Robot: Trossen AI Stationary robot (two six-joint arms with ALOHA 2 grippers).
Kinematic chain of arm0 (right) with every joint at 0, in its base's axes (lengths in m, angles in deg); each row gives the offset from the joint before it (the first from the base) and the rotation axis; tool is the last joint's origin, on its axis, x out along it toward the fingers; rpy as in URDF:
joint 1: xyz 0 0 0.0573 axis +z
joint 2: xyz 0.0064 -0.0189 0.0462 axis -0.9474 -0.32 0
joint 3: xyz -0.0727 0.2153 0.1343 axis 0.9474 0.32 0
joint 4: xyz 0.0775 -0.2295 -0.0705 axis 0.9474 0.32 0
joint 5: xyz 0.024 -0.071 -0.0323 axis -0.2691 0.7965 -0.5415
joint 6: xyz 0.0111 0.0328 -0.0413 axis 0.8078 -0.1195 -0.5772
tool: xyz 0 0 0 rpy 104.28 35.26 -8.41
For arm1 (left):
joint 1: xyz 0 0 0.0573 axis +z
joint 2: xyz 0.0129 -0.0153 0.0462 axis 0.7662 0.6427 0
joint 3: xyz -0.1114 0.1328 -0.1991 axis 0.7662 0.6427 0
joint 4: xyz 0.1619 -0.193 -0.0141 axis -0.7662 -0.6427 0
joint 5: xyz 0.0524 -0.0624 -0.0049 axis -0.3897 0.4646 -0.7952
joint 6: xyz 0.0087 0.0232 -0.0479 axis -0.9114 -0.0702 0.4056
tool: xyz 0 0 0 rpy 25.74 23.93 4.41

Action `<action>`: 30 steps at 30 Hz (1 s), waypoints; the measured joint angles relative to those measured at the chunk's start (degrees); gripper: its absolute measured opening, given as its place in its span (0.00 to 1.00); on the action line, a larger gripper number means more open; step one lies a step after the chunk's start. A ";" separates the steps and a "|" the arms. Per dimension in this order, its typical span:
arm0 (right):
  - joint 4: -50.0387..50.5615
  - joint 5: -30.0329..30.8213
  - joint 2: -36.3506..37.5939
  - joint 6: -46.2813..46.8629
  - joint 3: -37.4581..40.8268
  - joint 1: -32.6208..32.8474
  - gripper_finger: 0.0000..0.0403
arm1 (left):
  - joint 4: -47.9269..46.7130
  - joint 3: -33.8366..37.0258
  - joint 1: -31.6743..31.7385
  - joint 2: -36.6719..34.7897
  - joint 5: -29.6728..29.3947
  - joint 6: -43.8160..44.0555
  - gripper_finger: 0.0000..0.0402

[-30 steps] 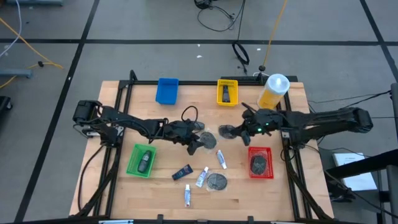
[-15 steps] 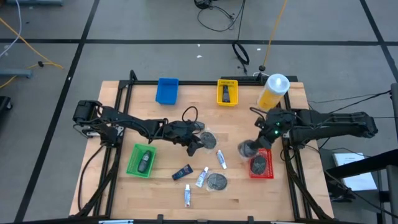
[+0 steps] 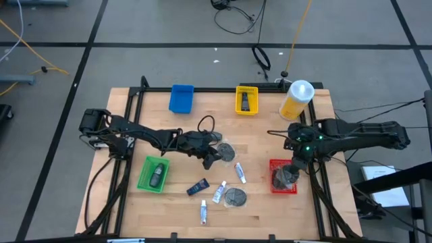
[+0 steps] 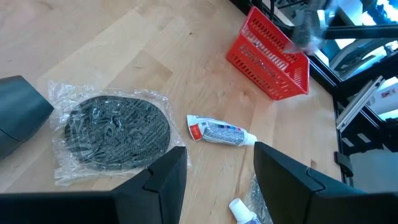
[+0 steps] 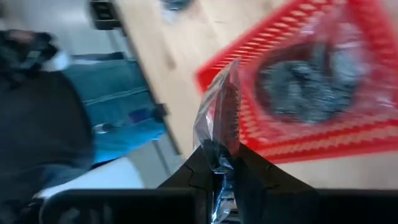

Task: Pick & Place Travel size toiletries
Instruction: Put the hairbrush into the red basket

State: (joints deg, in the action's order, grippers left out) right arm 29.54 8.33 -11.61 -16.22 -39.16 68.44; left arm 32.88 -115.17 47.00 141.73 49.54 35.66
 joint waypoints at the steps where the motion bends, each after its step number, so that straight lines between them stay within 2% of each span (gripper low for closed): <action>1: 0.69 1.14 -0.37 -0.87 0.04 0.00 0.07 | 0.00 0.00 0.00 0.00 0.00 0.00 0.45; 5: -1.56 2.07 -1.68 -2.73 2.26 0.01 0.07 | 0.00 0.00 0.00 0.00 -0.02 0.00 0.45; 10: -6.04 -1.07 -2.59 -2.77 6.67 0.04 0.07 | 0.11 0.00 0.00 0.00 -0.02 0.00 0.45; 16: -11.78 -0.98 -2.69 -2.36 10.47 0.07 0.09 | 0.15 0.00 -0.01 0.00 -0.02 0.00 0.45; 24: -16.52 -1.00 -2.69 -2.04 12.89 0.07 0.10 | 0.20 0.00 0.00 0.00 -0.04 0.00 0.45; 30: -16.74 -1.12 -2.65 -1.28 13.03 0.07 0.22 | 0.20 0.00 0.00 0.00 -0.07 0.00 0.45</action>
State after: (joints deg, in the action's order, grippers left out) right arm 12.80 7.22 -14.27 -17.50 -26.13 68.50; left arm 33.08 -115.17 47.00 141.73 49.47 35.66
